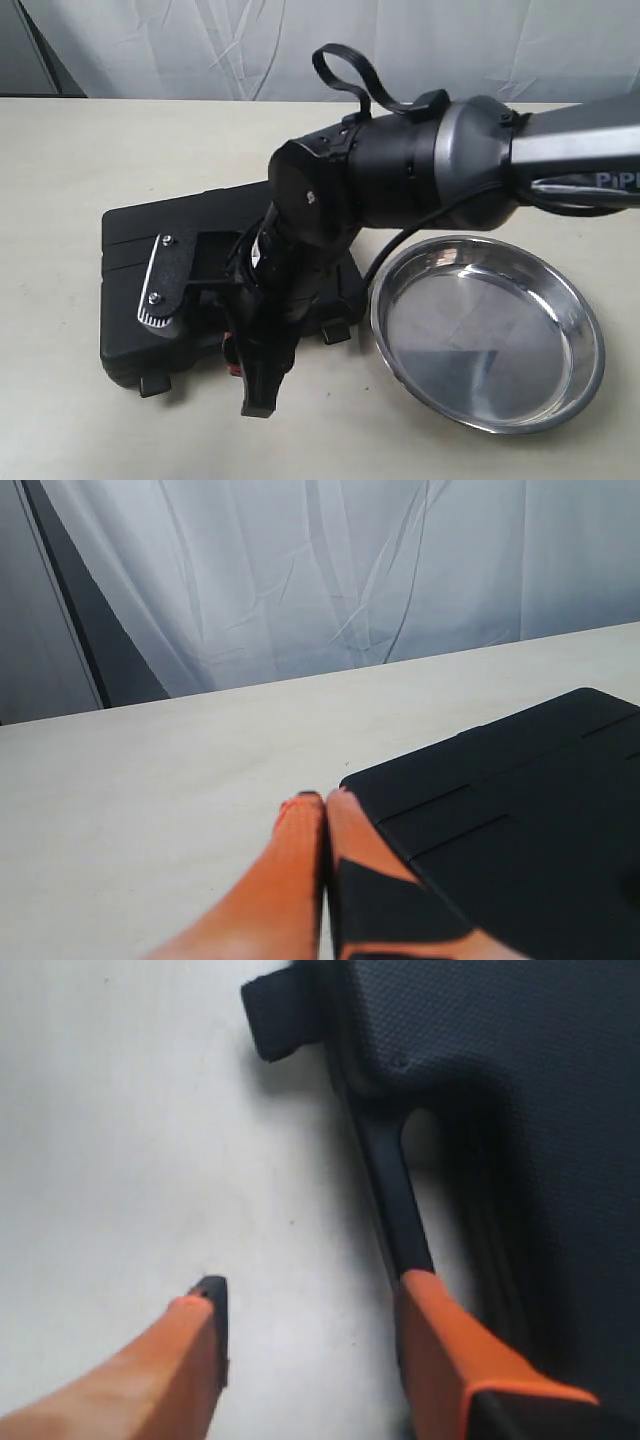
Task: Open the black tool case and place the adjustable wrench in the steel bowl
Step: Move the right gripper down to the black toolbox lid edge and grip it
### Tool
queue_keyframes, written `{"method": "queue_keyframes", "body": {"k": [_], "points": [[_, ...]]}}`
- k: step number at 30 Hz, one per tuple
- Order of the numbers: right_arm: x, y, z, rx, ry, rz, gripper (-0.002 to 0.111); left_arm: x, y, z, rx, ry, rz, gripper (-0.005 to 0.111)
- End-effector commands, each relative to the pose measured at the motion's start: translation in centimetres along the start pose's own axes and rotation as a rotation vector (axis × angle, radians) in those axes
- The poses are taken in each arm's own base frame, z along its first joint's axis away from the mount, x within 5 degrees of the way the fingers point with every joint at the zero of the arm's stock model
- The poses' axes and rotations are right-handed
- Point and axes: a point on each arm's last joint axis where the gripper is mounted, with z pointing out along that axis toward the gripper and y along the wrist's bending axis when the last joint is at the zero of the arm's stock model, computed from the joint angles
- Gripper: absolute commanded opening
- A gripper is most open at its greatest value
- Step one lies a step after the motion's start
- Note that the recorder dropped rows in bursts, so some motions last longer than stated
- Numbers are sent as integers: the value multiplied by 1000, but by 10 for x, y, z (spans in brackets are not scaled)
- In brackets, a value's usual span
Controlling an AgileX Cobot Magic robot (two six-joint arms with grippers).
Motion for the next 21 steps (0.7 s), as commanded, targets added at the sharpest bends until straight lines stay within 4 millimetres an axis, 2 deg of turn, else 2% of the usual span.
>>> {"method": "queue_keyframes", "body": {"k": [1,8,14,16,17,19,21], "points": [[-2,-7,9,64,-8,-55,52,-1,0,0,1,-4,-2,0],[7,-11,28,68,70,-120,46,-1,0,0,1,-4,-2,0],[7,-15,43,94,58,-125,44,-1,0,0,1,-4,-2,0],[7,-15,45,97,55,-125,30,-1,0,0,1,-4,-2,0],[7,-15,46,99,54,-125,15,-1,0,0,1,-4,-2,0],[7,-16,46,102,51,-122,0,-1,0,0,1,-4,-2,0],[7,-16,46,102,51,-122,1,-1,0,0,1,-4,-2,0]]}}
